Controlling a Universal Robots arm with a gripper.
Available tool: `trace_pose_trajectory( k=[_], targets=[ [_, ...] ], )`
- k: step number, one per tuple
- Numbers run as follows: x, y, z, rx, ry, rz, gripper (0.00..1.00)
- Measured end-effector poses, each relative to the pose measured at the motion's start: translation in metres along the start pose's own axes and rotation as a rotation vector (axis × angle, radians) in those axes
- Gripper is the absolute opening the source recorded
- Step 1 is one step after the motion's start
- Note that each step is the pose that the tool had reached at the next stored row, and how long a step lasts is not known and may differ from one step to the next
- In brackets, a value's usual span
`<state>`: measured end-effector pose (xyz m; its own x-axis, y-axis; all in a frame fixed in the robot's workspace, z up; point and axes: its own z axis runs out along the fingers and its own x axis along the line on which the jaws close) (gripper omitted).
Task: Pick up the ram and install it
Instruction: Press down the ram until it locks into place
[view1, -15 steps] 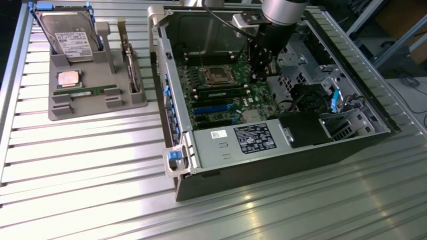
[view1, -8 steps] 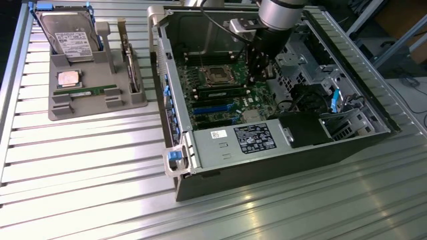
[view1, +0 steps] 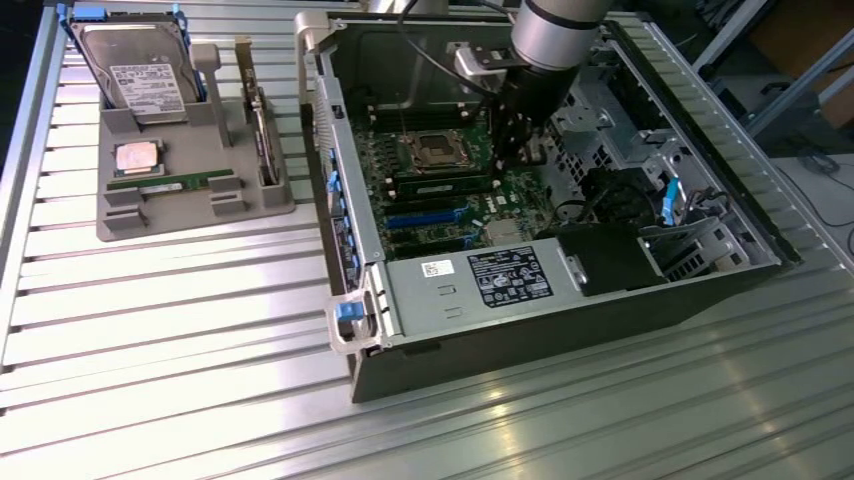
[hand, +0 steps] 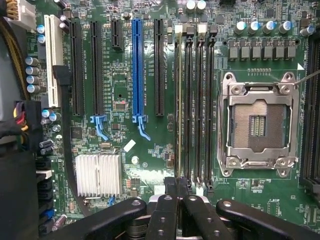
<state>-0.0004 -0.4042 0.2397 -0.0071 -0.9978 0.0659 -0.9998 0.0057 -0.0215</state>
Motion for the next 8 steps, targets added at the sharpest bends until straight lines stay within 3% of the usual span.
trace_pose_trajectory(
  k=[6, 8],
  targets=[
    [-0.0008, 0.0003, 0.0090, -0.0002, 0.0022, 0.000, 0.11],
    [-0.0010, 0.0001, 0.0067, 0.0006, 0.0004, 0.000, 0.11]
  ],
)
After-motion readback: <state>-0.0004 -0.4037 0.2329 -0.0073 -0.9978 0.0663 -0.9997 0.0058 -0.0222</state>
